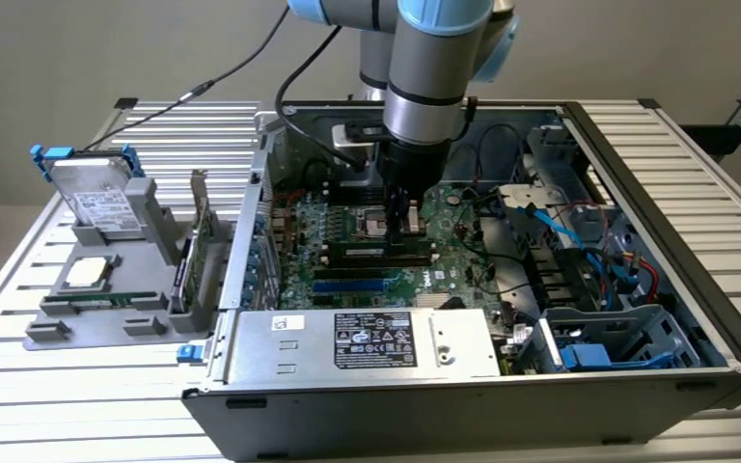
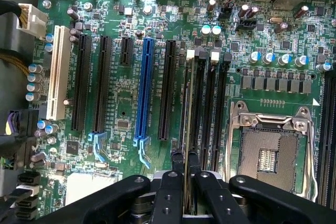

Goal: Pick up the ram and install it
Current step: 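Insert the ram into the slot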

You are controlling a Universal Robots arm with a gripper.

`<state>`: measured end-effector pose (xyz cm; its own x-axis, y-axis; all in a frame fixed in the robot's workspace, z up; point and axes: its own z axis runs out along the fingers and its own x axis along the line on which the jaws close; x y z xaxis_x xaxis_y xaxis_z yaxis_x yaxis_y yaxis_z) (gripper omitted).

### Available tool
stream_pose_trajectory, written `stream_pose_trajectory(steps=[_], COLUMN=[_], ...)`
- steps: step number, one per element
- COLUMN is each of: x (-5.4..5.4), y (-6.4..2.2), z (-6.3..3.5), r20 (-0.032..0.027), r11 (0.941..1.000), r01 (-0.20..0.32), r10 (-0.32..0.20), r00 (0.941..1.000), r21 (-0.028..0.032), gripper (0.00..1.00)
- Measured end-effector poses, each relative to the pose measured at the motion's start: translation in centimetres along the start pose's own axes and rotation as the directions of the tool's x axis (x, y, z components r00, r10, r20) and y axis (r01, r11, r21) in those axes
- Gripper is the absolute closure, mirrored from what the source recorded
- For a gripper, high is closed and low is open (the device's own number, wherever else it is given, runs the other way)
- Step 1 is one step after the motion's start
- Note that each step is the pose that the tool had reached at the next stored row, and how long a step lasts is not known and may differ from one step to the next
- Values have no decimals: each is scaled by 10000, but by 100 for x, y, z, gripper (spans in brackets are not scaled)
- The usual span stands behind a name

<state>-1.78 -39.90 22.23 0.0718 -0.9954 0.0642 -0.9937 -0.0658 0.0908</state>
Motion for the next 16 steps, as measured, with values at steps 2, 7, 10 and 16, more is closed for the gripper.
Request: stream_pose_trajectory(steps=[2, 7, 10, 16], x=[0, -1, -1, -2], y=[1, 3, 7, 16], z=[1, 9, 13, 20], r20=[-3, 1, 7, 20], r11=[10000, 10000, 10000, 9997], r01=[-2, -22, -83, -228], r10=[2, 22, 83, 228], r00=[10000, 10000, 10000, 9997], r21=[-2, -2, -6, -15], gripper=[86, 86, 86, 86])
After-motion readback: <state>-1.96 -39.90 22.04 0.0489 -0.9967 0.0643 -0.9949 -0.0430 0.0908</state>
